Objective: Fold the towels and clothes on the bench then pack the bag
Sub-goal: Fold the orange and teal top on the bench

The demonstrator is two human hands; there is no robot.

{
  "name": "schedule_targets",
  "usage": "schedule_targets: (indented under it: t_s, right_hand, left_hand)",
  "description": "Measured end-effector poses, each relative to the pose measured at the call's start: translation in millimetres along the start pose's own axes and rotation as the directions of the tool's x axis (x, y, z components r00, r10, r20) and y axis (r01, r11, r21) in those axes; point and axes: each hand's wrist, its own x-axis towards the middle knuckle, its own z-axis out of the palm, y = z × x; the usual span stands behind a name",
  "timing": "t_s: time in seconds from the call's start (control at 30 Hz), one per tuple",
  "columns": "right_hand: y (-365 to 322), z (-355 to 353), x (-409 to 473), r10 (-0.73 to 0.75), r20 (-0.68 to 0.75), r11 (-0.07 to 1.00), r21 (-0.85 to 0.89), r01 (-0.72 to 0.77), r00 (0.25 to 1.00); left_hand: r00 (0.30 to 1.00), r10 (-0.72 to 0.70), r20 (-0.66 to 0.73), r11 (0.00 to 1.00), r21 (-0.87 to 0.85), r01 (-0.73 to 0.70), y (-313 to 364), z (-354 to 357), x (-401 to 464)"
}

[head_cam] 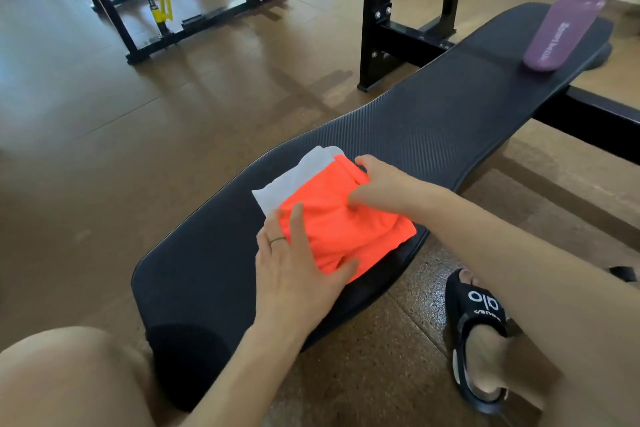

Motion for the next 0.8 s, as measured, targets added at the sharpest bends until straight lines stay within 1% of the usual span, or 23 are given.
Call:
schedule_targets:
  t_s: [0.03,0.1,0.13,0.2,0.27,0.33,0.37,0.43,0.47,0.53,0.63,0.73,0.8]
  right_hand:
    - [0,0,-1,-0.005,0.005,1.0,-0.009,0.005,1.0]
    - [0,3,-1,-0.014,-0.024,0.999,0.041,0.015,1.0]
    - [0,5,1,-0.007,-0.054,0.992,0.124,0.013,0.999]
    - [1,6,6,0.043,-0.1,0.942,0.336,-0.007,0.994]
    - [1,7,8,0.084,-0.118,0.885,0.465,-0.02,0.989]
    - [2,8,9,0.082,-0.125,0.877,0.48,-0.012,0.989]
    - [2,10,9,0.075,-0.125,0.881,0.473,-0.007,0.989]
    - [1,12,6,0.066,-0.108,0.894,0.447,-0.011,0.992]
    - [0,13,5,0.064,-0.098,0.902,0.431,-0.015,0.993]
    - [-2,15,3,0.071,-0.088,0.914,0.404,-0.029,0.994]
    - [-4,16,2,0.081,-0.07,0.908,0.416,-0.045,0.994]
    - [-5,16,1,0.081,-0.027,0.898,0.437,-0.061,0.996]
    - [-4,14,-1,0.062,-0.039,0.909,0.416,-0.041,0.997]
  left_hand:
    - [1.0,-0.006,-0.026,0.999,0.05,0.007,0,4,-5]
    - [0.997,-0.041,-0.06,0.998,0.044,0.043,3,10,-11]
    - [0.996,-0.068,-0.061,0.997,0.026,0.069,6,11,-13]
    - [0.992,-0.124,-0.036,0.992,0.003,0.124,14,12,-19]
    - [0.985,-0.17,-0.034,0.985,-0.029,0.169,19,12,-25]
    - [0.986,-0.141,-0.085,0.989,-0.054,0.137,17,12,-31]
    - [0.99,-0.087,-0.11,0.996,-0.025,0.084,15,13,-33]
    - [0.989,0.057,-0.14,0.995,0.086,-0.045,8,16,-38]
    - [0.984,0.102,-0.15,0.988,0.132,-0.082,5,18,-40]
    - [0.978,0.12,-0.17,0.983,0.159,-0.093,2,18,-40]
    - [0.975,0.101,-0.198,0.986,0.15,-0.072,3,16,-33]
    - [0.964,0.139,-0.225,0.978,0.185,-0.098,8,9,-22]
    - [0.954,0.182,-0.238,0.968,0.215,-0.131,9,6,-18]
